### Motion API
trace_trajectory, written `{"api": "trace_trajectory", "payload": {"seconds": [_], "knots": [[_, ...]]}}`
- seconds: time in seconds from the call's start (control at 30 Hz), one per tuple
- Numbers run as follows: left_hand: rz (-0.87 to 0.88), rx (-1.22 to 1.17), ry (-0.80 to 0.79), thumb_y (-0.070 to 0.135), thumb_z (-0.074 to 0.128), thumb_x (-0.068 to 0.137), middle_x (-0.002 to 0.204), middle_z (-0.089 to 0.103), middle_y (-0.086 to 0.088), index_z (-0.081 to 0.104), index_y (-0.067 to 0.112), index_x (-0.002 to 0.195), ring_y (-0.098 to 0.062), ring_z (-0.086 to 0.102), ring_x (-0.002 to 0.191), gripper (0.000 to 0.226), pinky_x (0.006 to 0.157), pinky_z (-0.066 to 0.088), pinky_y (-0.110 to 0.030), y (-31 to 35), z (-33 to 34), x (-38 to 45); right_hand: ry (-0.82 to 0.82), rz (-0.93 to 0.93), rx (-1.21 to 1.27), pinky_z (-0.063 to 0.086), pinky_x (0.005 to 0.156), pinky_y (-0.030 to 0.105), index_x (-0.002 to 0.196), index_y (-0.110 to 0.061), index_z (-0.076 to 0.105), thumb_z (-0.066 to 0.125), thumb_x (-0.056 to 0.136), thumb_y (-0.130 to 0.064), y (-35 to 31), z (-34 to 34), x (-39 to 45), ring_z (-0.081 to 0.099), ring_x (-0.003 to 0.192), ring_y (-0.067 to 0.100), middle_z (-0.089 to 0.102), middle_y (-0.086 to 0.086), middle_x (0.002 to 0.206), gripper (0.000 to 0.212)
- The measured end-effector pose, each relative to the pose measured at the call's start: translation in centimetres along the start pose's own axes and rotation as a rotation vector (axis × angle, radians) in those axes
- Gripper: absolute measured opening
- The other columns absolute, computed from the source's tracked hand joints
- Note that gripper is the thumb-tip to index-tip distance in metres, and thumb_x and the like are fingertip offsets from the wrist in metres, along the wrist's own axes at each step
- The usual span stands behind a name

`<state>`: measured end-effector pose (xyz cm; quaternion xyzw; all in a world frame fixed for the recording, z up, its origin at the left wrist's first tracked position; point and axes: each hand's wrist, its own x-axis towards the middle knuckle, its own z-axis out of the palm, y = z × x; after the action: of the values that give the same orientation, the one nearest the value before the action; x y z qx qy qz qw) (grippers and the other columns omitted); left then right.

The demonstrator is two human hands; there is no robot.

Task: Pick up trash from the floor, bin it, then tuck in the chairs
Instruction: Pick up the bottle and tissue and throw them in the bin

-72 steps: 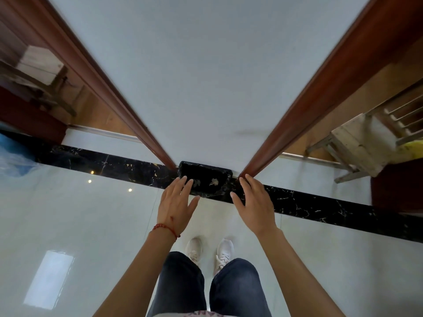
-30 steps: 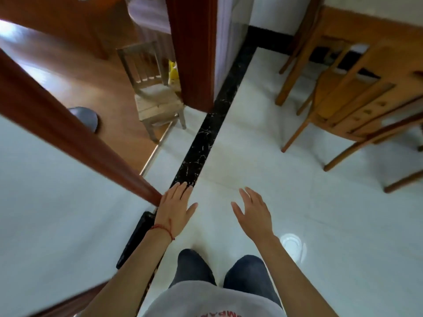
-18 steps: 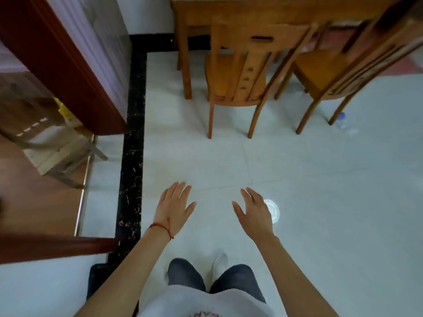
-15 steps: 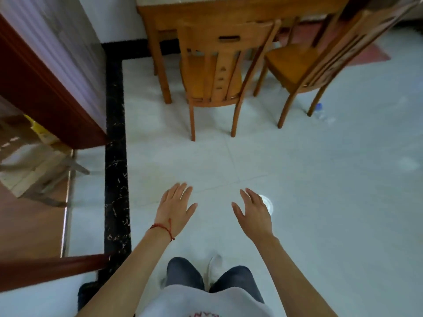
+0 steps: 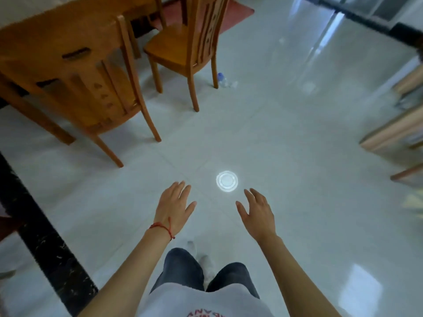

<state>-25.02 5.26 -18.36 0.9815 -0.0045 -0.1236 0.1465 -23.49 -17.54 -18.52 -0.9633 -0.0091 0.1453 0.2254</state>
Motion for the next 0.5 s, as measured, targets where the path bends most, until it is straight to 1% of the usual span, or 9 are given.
{"api": "trace_trajectory", "payload": {"seconds": [0.13, 0.23, 0.27, 0.4, 0.5], "knots": [[0.116, -0.026, -0.011, 0.043, 0.033, 0.09, 0.146, 0.034, -0.015, 0.036, 0.005, 0.137, -0.029, 0.026, 0.137, 0.059, 0.111, 0.02, -0.036, 0.2, -0.6, 2.8, 0.037, 0.121, 0.042, 0.029, 0.109, 0.036, 0.14, -0.016, 0.034, 0.042, 0.094, -0.041, 0.2, -0.1, 0.6, 0.026, 0.139, 0.02, 0.032, 0.006, 0.15, 0.053], [0.173, -0.025, -0.022, 0.036, 0.044, 0.092, 0.144, 0.037, -0.017, 0.038, 0.004, 0.135, -0.031, 0.028, 0.136, 0.054, 0.11, 0.023, -0.039, -0.2, -1.0, 5.0, 0.06, 0.16, 0.049, 0.03, 0.109, 0.036, 0.14, -0.016, 0.034, 0.042, 0.094, -0.042, -0.2, 0.1, 1.7, 0.026, 0.139, 0.021, 0.032, 0.006, 0.15, 0.053], [0.188, -0.019, -0.019, 0.035, 0.045, 0.092, 0.143, 0.037, -0.018, 0.039, 0.003, 0.134, -0.032, 0.029, 0.135, 0.053, 0.11, 0.023, -0.039, -0.4, -1.2, 5.7, 0.068, 0.17, 0.05, 0.03, 0.109, 0.037, 0.14, -0.015, 0.035, 0.042, 0.094, -0.041, -0.4, 0.2, 2.1, 0.027, 0.138, 0.021, 0.032, 0.006, 0.15, 0.053], [0.23, -0.007, -0.039, 0.04, 0.036, 0.09, 0.143, 0.038, -0.018, 0.04, 0.003, 0.134, -0.033, 0.03, 0.135, 0.057, 0.11, 0.024, -0.041, -0.7, -1.9, 8.8, 0.106, 0.204, 0.064, 0.03, 0.108, 0.036, 0.14, -0.015, 0.035, 0.043, 0.094, -0.04, -0.7, 0.2, 3.5, 0.028, 0.138, 0.021, 0.034, 0.007, 0.149, 0.053], [0.265, -0.006, -0.046, 0.046, 0.028, 0.086, 0.134, 0.048, -0.022, 0.048, 0.0, 0.127, -0.039, 0.041, 0.127, 0.065, 0.104, 0.032, -0.046, -0.1, -2.0, 11.4, 0.132, 0.246, 0.076, 0.032, 0.107, 0.036, 0.139, -0.015, 0.037, 0.043, 0.094, -0.04, -0.1, -0.3, 4.5, 0.029, 0.137, 0.021, 0.034, 0.006, 0.149, 0.052]]}}
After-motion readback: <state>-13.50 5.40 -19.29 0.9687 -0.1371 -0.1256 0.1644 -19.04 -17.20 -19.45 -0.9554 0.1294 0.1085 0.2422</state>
